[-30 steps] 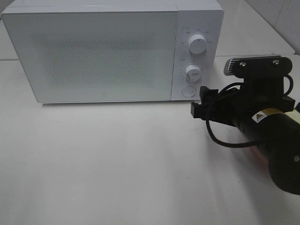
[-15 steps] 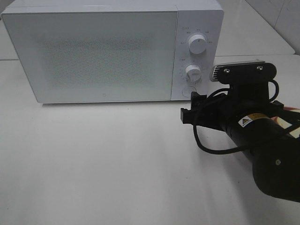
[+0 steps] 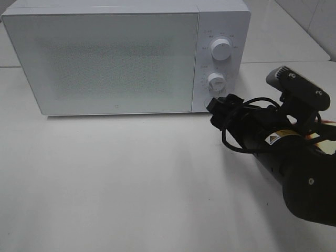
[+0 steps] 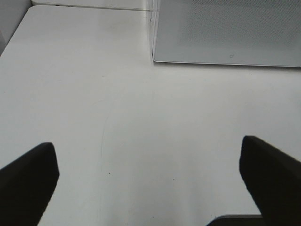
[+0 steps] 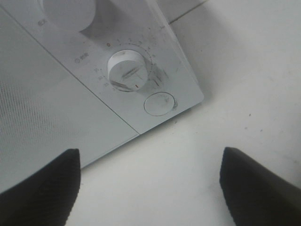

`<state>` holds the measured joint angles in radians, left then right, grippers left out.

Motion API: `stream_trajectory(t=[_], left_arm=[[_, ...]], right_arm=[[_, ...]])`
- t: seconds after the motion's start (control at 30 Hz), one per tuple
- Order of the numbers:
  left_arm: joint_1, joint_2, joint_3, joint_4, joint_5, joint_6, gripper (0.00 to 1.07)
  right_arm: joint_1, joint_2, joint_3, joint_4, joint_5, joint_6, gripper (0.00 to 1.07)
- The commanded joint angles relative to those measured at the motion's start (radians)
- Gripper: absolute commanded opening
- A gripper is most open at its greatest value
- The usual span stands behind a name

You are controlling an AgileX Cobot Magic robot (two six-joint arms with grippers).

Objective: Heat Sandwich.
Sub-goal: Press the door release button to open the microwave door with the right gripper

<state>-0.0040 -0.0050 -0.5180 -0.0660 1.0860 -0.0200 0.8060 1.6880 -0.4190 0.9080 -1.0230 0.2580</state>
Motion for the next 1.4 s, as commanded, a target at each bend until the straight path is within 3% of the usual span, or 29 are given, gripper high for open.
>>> stream_trajectory(t=[0.03,0.3,0.5,0.53,0.63,0.7,0.73,0.87,1.4], left_arm=[[0.004,-0.022,0.002,-0.003,-0.013,0.000,0.98],[0.004,-0.022,0.002,-0.003,-0.013,0.000,0.98],[0.004,-0.022,0.002,-0.003,-0.013,0.000,0.98],[0.004,-0.022,0.002,-0.003,-0.013,0.000,0.98],[0.004,-0.022,0.002,-0.003,-0.013,0.000,0.98],[0.004,-0.022,0.002,-0.003,-0.013,0.000,0.98],[0.004,-0.022,0.002,-0.003,-0.013,0.000,0.98],[0.004,-0.022,0.002,-0.003,-0.013,0.000,0.98],[0.004,-0.022,0.002,-0.003,-0.013,0.000,0.98]], right_arm=[[0.003,-0.001,-0.006,-0.010,0.014,0.297,0.76],[0.003,-0.001,-0.006,-0.010,0.064,0.650,0.75],[0.003,-0.001,-0.006,-0.010,0.102,0.860,0.63],[0.003,-0.001,-0.006,-0.010,0.103,0.909,0.56],[0.003,-0.001,-0.006,-0.010,0.103,0.937,0.48],[0.003,-0.001,-0.006,-0.010,0.103,0.963,0.32],[0.003,-0.001,-0.006,-0.010,0.103,0.963,0.32],[0.003,-0.001,-0.007,-0.010,0.103,0.964,0.01],[0.000,0.056,-0.009,-0.010,0.040,1.000,0.00]])
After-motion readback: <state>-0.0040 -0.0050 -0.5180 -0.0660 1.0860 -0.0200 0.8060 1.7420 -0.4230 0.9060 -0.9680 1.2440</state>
